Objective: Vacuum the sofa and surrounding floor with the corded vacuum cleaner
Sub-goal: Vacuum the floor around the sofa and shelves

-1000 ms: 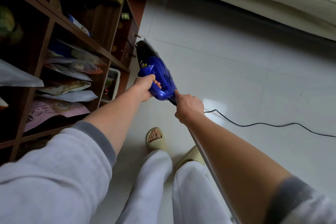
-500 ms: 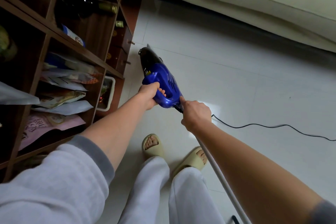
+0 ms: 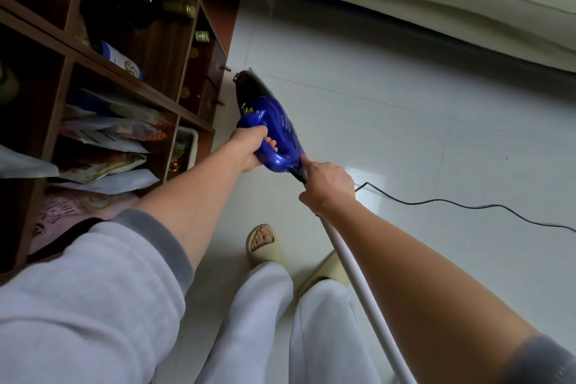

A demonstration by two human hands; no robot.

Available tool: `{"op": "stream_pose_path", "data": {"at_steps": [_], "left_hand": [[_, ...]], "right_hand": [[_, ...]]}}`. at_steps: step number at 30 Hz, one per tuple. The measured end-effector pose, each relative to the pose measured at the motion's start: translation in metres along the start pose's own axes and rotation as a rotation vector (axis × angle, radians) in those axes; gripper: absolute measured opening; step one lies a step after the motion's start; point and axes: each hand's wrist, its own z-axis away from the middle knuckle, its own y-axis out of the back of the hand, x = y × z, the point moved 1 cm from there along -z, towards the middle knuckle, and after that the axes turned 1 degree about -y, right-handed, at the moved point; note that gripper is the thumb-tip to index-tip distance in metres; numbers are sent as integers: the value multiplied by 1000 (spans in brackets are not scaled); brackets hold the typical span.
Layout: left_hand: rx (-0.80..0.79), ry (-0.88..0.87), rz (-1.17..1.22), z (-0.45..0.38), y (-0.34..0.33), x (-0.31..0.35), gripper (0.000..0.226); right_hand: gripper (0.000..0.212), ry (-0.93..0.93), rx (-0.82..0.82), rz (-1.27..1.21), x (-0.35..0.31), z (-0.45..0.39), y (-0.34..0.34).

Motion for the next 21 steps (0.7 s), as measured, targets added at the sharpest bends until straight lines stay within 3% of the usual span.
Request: {"op": "stream_pose_path", "data": {"at_steps": [12,21], "left_hand": [[-108,43,-170,38,-108,-52,5],[-216,1,-262,43,-157,-47,8]], "right_hand": [[61,-208,-4,-138,105,56,-23],[47,-296,38,-223,138,58,-21]]}}
